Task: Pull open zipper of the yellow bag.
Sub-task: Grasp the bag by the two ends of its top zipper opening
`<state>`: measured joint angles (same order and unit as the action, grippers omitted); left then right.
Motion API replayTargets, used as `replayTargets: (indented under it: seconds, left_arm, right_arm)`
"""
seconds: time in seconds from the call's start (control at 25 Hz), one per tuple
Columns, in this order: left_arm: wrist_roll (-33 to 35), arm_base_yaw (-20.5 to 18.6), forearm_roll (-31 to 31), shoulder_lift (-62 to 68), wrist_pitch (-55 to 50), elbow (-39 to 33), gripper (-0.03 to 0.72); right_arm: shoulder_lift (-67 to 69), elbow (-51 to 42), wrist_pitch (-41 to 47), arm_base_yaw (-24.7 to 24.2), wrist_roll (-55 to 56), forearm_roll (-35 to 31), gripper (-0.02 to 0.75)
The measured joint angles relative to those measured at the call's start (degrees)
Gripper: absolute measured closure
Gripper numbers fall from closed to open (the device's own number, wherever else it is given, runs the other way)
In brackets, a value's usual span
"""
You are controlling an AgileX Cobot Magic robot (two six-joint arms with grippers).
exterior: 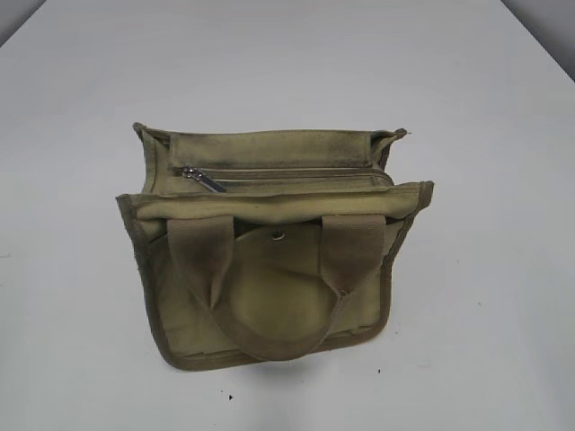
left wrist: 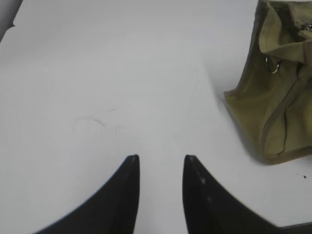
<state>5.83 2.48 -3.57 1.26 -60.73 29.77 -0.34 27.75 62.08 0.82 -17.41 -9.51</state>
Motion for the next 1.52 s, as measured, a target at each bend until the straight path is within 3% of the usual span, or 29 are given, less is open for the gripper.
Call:
replayTargets:
  seconds: [0.16,0.48,0.68,0.8,1.08,1.36,1.52]
  left_arm:
    - [0.0,0.0,-4.65,4.83,4.79,1.41,0.449]
    - [0.15,0.0,-31.93,23.45,13.85,2.24,0.447]
    - [7.94,0.0,-45.83,40.26,13.81,5.61,0.446]
    - [11.92,0.0,-51.17,50.65,11.77,8.9,0.446]
    - [14.81,1.08,-53.46,66.41,6.58,16.35,0.444]
    - [15.04,10.53,-51.64,75.55,10.11,21.57,0.425]
    - [15.04,13.25,-51.27,81.17,14.3,23.59,0.38]
  right_arm:
    - [0.9,0.13,-0.14,0.58,0.9,-0.99,0.269]
    - [16.09,3.0,-3.7,5.28,-0.9,-4.1,0.269]
    - [26.47,7.17,-7.42,9.82,-3.53,-6.67,0.269]
    - [34.1,10.83,-8.3,12.87,-8.15,-7.86,0.269]
    - [53.14,21.08,-14.57,19.41,-20.67,-13.59,0.269]
    - [70.65,30.68,-19.71,28.05,-26.67,-14.66,0.269]
    - [79.22,36.88,-20.43,31.66,-27.44,-14.66,0.269]
